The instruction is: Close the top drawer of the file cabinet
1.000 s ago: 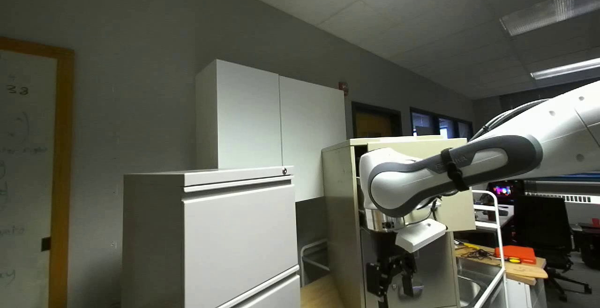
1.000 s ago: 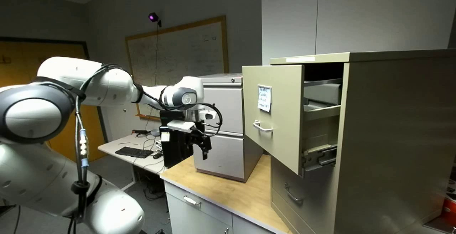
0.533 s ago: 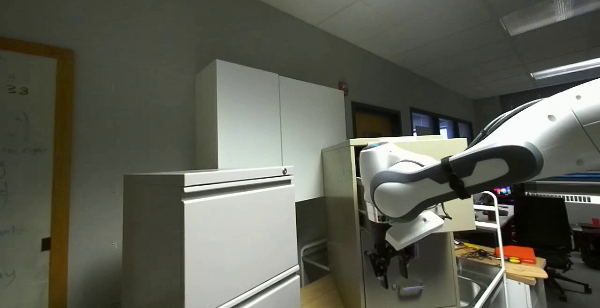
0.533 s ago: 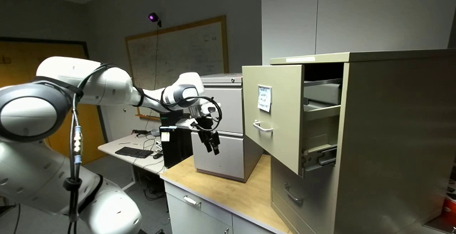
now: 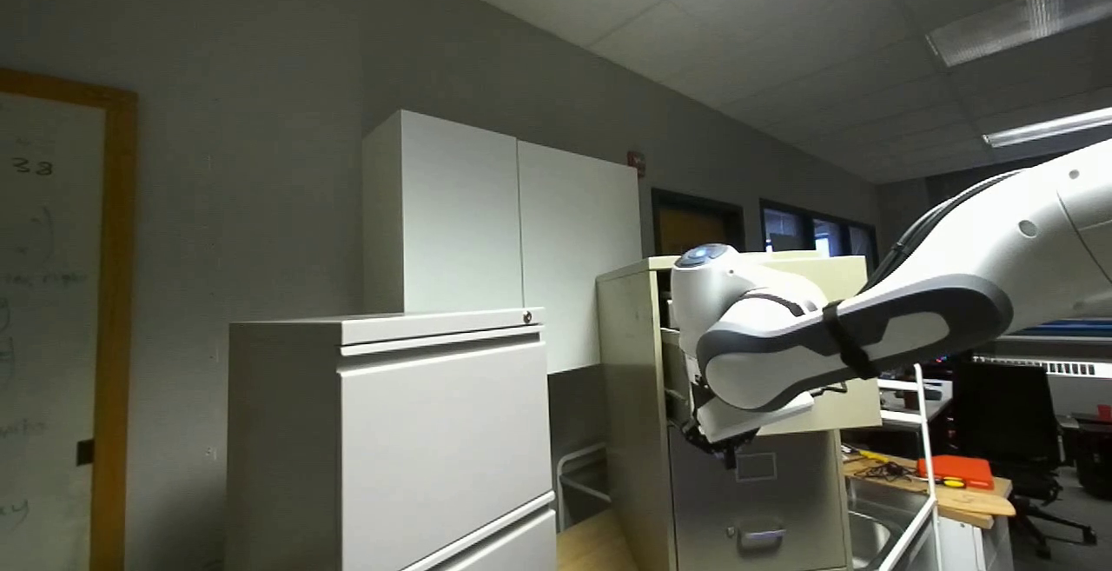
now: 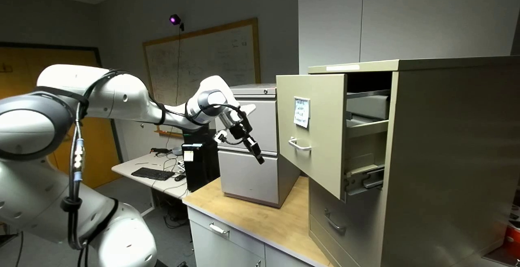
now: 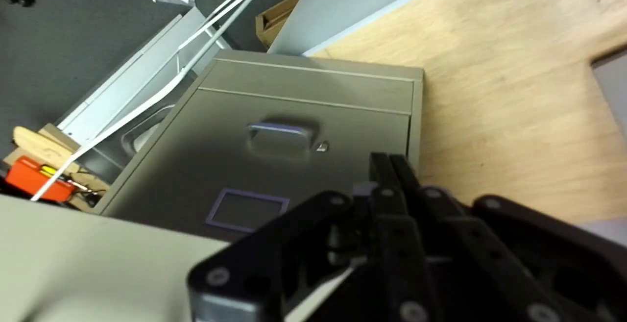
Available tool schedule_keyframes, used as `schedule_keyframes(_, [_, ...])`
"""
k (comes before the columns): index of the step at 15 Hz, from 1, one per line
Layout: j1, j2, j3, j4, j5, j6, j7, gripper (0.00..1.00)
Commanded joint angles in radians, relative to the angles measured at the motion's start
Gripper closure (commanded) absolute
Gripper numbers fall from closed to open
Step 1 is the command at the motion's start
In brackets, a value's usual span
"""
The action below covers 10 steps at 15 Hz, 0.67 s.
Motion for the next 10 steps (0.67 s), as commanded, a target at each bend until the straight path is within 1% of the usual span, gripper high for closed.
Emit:
schedule_keyframes(1, [-0.06, 0.004, 0.049, 0.036, -0.116, 0.035, 0.175, 1.0])
schedule_keyframes(3, [-0.083, 0.008, 0.067, 0.059, -0.191, 0.046, 0.273, 1.0])
schedule_keyframes(6, [-0.1, 0.023, 0.077, 0.101, -0.325, 0.041, 0.425, 1.0])
schedule_keyframes(8, [-0.096, 0.036, 0.078, 0.123, -0.439, 0.049, 0.531, 1.0])
schedule_keyframes(10, [-0.079, 0.048, 0.071, 0.136, -0.577, 0.068, 0.637, 1.0])
